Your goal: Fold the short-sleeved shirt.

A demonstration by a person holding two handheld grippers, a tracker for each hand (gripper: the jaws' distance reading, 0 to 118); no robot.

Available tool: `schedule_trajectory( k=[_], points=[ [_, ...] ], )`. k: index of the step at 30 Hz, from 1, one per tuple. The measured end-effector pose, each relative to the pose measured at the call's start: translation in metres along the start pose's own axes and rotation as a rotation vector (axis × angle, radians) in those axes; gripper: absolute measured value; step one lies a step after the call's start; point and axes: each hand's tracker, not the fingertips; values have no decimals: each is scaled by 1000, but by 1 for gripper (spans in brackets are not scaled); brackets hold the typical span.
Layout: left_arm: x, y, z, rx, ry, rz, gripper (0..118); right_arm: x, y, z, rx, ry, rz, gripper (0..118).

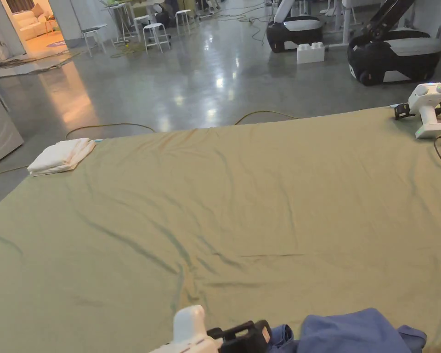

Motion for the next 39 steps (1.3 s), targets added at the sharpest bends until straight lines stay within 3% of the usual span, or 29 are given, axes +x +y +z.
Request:
schedule_trajectory(
  k=[2,3,4,5,6,10,12,15,18,19,21,22,23,27,29,32,35,37,39],
  points=[
    [-14,5,7,2,9,71,97,0,-1,-5,-3,12,-16,0],
    [-20,4,7,-15,-12,93,88,-2,-2,-7,-4,14,-19,0],
    [-25,0,4,-40,-27,107,65,-3,-2,-9,-6,19,-22,0],
    [-25,-7,-3,-65,-9,118,17,-4,-2,-10,-8,28,-22,0],
    [-24,-14,-15,-95,16,130,2,-6,-2,-10,-9,34,-21,0],
    [-22,-42,-63,-209,-124,244,2,-12,-1,-8,-17,46,5,0],
    [-9,-53,-85,-274,-42,175,2,-13,-1,-7,-20,43,21,0],
    [4,-72,-108,-385,-39,89,1,-15,-1,-6,-19,32,26,0],
    [7,-58,-91,-334,-45,69,3,-14,-2,-9,-28,36,11,0],
    [5,-52,-81,-320,-53,71,15,-14,-3,-10,-30,34,11,0],
    [-2,-37,-53,-238,-68,77,78,-14,-3,-13,-41,40,13,0],
    [-12,-28,-35,-197,-75,88,99,-14,-4,-15,-45,43,16,0],
    [-20,-20,-19,-158,-68,101,105,-16,-3,-17,-49,46,16,0],
    [-73,0,32,-45,32,166,105,-19,-4,-24,-67,50,14,0],
    [-107,0,46,-50,72,286,105,-19,-5,-26,-75,61,8,0],
    [-147,-14,42,-73,-26,500,104,-10,-9,-29,-86,63,11,0],
    [-148,-27,22,-78,-63,506,100,-17,-8,-28,-95,45,29,0],
    [-144,-34,1,-131,-100,498,92,-18,-7,-27,-97,41,35,0],
    [-138,-41,-14,-133,-98,515,66,-11,-9,-26,-97,38,40,0]
  ],
)
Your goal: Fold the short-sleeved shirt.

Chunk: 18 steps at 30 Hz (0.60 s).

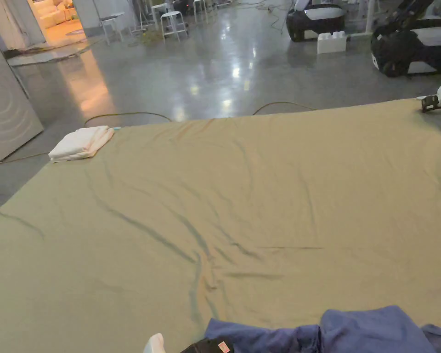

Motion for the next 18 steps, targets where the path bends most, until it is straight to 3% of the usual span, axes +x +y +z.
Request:
schedule_trajectory(
  k=[2,11,16,18],
  points=[
    [2,0,-4,22,40,11,17,1,0,4,3,-9,10,0],
    [13,6,57,173,-28,43,17,-12,4,1,-7,-5,14,0],
    [84,25,125,247,256,-351,17,-16,7,-11,-18,31,25,0],
    [115,18,129,285,280,-465,17,-20,9,-17,-25,38,23,0]
  ],
)
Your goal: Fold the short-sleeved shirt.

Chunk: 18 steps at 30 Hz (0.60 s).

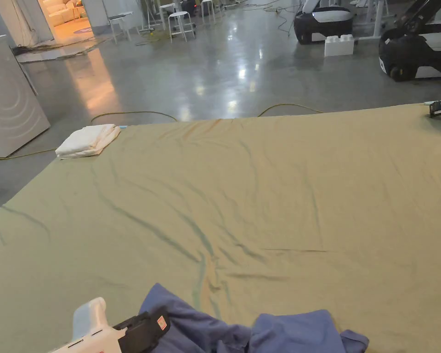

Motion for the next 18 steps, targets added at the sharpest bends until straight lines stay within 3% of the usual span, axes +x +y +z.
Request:
schedule_trajectory(
  k=[6,9,12,13,15,16,18],
  points=[
    [97,-30,-48,-86,-122,-168,17,-22,4,2,15,62,13,0],
    [138,-66,-100,-253,-153,-269,17,-24,1,9,23,65,15,0],
    [163,-96,-134,-312,-101,-337,23,-18,-1,15,27,47,-8,0],
    [168,-104,-137,-317,-86,-348,33,-16,-1,16,27,36,-13,0],
    [168,-104,-141,-334,-167,-291,74,-8,-3,18,29,21,-21,0],
    [165,-99,-135,-329,-219,-231,85,-5,-3,18,26,17,-26,0],
    [154,-88,-118,-259,-314,-138,89,2,-4,16,18,17,-35,0]
  ],
)
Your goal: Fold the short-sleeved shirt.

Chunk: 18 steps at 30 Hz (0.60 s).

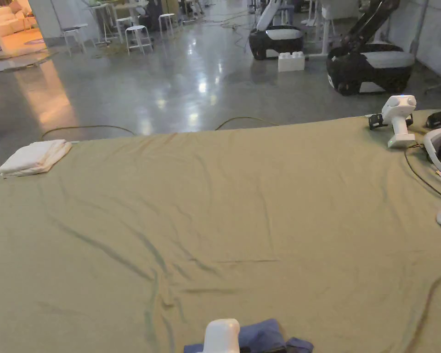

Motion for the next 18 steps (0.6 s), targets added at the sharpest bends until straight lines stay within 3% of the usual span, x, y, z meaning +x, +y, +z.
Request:
schedule_trajectory(
  k=[1,3,5,6,7,8,11,14,18],
  points=[
    [-4,3,10,23,-21,34,89,2,-1,-1,-5,6,-6,0],
    [-11,5,32,50,97,151,88,5,-3,-2,-14,15,-11,0],
    [-33,-8,39,89,36,272,78,6,-5,-3,-21,18,-10,0],
    [-41,-12,34,60,-21,287,59,7,-6,-5,-29,20,-13,0],
    [-42,-15,25,22,-1,299,26,7,-7,-6,-39,23,-18,0],
    [-41,-18,13,12,44,291,0,8,-9,-6,-46,28,-21,0],
    [-37,-28,-38,-102,-22,241,0,3,-10,-7,-60,36,-20,0],
    [-26,-38,-78,-250,125,177,0,-6,-11,-5,-70,42,15,0],
    [-15,-23,-60,-194,87,163,0,-22,-17,-20,-144,91,150,0]
  ],
)
